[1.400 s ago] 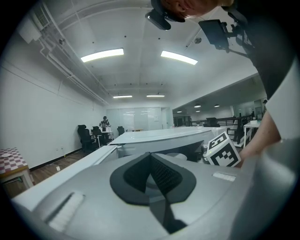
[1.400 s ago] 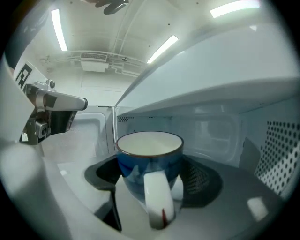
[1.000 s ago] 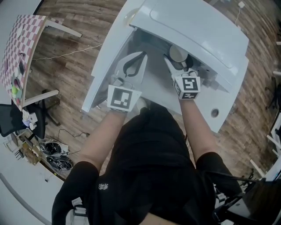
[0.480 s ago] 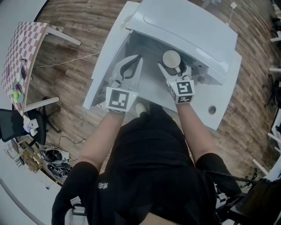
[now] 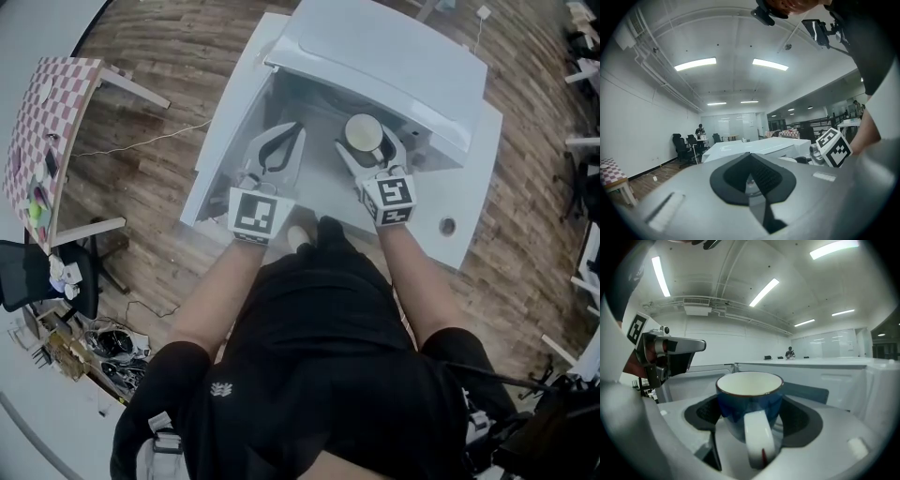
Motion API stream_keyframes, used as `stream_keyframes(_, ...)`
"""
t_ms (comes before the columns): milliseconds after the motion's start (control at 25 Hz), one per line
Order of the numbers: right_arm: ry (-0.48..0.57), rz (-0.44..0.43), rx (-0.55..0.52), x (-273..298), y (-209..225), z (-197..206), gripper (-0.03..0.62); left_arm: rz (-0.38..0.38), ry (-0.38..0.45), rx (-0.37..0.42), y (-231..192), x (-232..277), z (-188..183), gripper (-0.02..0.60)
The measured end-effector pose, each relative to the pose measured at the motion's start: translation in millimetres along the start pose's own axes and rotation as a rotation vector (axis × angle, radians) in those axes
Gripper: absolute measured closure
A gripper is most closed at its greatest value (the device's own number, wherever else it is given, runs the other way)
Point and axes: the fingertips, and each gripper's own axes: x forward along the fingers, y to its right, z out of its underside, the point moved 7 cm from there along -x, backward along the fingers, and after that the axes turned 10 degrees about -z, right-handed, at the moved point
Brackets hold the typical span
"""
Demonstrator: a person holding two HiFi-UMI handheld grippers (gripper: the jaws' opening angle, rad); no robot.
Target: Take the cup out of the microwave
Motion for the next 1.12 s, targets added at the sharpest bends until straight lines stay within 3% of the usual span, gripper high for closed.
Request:
stream_keyframes(520,0.036,0.033,-0.004,-37,-9,-38,0.209,0.010,0.048,0.009,-13,-16,-28,0.581)
stream_keyframes(1120,0.051,-0.001,-0.020,-80,-8,-78,0.210,0.027,0.096,0.014,-12,-18,-60,0.581)
